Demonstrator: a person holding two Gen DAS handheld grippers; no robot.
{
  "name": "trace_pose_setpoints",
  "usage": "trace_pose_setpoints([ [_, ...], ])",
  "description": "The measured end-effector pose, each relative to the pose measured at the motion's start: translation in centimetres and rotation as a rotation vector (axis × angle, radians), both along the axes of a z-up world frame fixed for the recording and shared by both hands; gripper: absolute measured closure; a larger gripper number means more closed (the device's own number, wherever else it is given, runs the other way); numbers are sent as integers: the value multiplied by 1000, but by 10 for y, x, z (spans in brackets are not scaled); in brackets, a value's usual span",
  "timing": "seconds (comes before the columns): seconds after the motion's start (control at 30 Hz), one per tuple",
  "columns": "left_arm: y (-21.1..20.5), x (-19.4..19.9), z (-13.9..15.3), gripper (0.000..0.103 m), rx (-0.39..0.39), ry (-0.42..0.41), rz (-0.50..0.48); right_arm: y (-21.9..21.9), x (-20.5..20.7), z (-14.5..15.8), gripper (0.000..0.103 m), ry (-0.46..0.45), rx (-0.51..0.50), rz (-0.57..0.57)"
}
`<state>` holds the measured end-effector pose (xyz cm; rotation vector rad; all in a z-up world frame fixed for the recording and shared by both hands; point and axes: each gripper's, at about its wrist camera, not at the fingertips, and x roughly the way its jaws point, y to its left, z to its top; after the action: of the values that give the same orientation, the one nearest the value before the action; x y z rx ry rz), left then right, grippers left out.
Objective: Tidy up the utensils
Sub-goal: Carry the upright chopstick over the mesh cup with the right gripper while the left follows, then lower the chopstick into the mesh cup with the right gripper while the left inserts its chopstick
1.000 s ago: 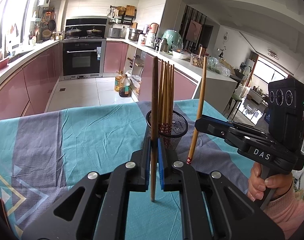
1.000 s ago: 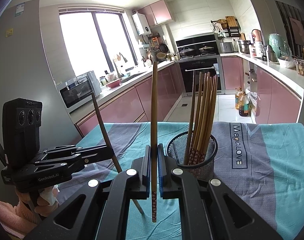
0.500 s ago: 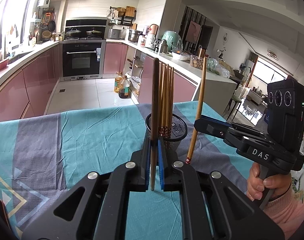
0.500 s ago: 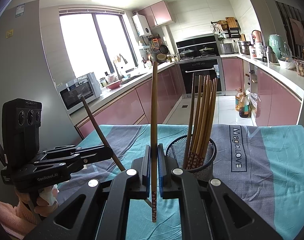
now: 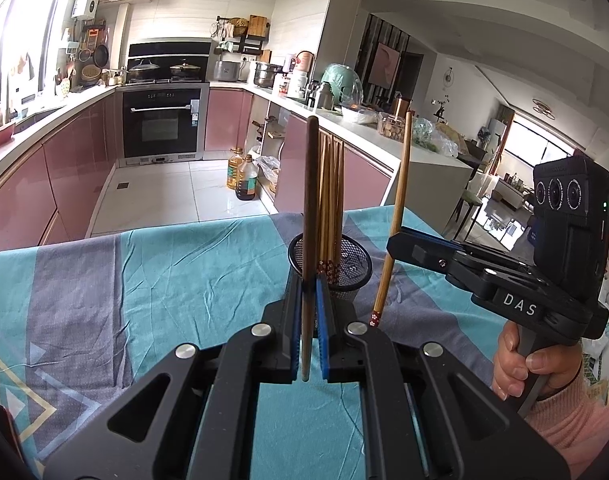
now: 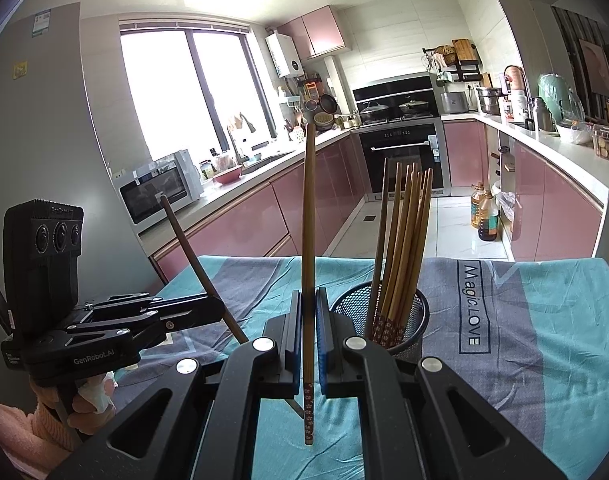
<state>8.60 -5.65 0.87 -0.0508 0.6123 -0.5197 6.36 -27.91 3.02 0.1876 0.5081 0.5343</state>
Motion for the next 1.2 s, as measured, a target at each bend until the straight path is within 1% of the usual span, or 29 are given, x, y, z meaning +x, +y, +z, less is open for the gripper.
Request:
trace_pose_setpoints([
  [0.23,1,0,5,96,-4,-11,-11,-3,1,2,97,-9,1,-8],
  [1.2,-1,1,47,96,-35,-77,-59,-18,21,26,97,-61,35,-35],
])
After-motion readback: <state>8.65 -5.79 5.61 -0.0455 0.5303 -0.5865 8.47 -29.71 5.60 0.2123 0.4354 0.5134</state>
